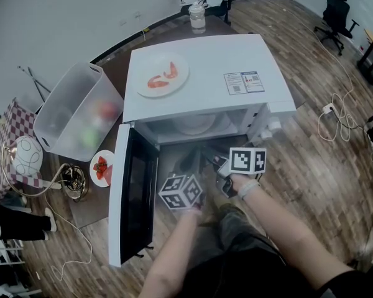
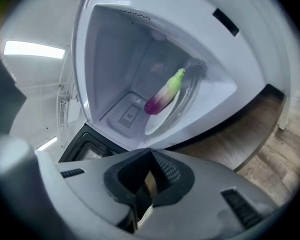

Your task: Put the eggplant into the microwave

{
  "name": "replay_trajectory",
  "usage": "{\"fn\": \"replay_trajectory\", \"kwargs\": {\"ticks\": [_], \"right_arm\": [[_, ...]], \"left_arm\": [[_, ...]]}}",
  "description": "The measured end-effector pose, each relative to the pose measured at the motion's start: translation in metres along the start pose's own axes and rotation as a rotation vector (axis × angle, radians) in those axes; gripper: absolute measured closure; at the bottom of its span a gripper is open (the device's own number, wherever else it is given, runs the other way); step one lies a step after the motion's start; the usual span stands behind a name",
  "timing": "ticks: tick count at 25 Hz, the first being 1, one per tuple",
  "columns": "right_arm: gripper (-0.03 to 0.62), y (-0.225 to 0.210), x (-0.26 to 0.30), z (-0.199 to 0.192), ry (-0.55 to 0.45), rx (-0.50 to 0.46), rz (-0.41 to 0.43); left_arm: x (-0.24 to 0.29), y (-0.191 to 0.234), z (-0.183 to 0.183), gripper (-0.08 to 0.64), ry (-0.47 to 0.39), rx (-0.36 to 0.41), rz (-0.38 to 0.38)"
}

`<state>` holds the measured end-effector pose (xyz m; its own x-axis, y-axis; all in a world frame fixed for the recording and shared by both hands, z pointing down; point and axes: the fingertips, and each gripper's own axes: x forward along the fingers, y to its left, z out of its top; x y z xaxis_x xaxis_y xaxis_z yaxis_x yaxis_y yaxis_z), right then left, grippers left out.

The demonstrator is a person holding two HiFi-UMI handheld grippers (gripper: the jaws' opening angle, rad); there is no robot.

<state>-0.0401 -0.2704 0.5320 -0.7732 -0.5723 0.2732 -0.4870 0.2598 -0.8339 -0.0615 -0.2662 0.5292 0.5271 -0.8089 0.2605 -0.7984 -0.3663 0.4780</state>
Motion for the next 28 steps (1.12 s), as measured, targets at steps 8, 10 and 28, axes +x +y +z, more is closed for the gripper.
{"fn": "replay_trajectory", "kwargs": {"ticks": [8, 10, 28], "right_arm": [[0.591, 0.014, -0.02, -0.016, -0.019, -0.109, 0.014], [0.591, 0.018, -0.027, -0.018, -0.033, -0.16, 0.011], [0.591, 0.116, -0.101, -0.04, -0.184, -0.712, 0.057]], "left_arm": [[-0.024, -0.016, -0.004, 0.561, -0.012, 0.075, -0.032], [-0.031, -0.021, -0.001, 0.56, -0.024, 0.107, -0.038], [-0.111, -0.074, 0.029, 0.56, -0.154, 0.241, -0.114]]}}
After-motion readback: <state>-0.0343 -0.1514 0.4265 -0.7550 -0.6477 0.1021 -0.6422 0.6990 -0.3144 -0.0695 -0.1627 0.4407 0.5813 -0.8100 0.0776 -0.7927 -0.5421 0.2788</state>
